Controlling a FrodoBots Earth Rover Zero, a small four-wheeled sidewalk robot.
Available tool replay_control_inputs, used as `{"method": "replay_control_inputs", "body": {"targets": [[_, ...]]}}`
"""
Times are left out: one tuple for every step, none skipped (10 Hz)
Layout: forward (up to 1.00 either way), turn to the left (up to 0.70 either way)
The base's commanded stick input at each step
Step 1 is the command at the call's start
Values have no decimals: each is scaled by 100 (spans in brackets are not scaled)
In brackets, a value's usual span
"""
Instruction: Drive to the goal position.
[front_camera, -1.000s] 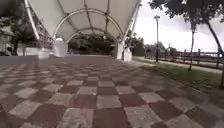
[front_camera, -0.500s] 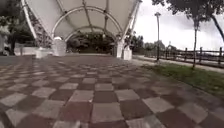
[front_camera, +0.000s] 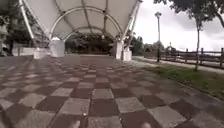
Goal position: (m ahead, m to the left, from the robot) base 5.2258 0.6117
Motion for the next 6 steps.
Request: {"method": "replay_control_inputs", "body": {"targets": [[50,50],[50,27],[50,0],[50,8],[50,5],[50,1]]}}
